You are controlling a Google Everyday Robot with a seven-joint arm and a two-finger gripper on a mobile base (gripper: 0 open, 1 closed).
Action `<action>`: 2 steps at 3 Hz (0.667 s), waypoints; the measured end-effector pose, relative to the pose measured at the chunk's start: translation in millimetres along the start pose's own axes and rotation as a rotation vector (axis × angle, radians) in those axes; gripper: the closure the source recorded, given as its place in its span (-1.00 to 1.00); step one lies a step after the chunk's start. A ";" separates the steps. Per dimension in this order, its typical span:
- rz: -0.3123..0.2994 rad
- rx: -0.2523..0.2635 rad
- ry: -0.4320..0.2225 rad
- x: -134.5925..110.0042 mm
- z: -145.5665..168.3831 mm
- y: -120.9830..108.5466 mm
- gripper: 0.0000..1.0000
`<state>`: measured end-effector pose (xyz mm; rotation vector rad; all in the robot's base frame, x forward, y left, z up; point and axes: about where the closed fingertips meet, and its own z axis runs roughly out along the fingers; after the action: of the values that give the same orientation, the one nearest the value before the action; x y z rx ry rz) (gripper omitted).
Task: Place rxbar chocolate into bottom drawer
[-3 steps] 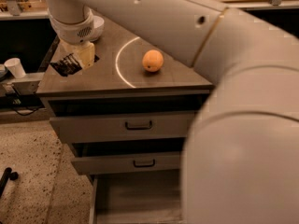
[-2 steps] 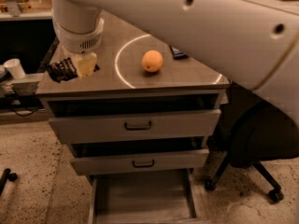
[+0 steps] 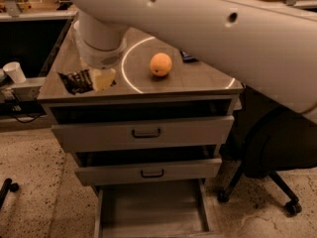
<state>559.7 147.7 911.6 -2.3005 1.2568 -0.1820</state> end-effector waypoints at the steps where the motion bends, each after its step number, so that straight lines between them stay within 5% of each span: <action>1: 0.100 0.050 -0.115 -8.0 -5.9 27.3 1.00; 2: 0.313 0.060 -0.201 17.0 22.2 106.2 1.00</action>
Offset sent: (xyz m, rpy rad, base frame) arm -0.0462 -0.1161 -0.1395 0.5650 0.1247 -0.3992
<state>497.4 94.9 838.1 -1.9838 1.4609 0.1163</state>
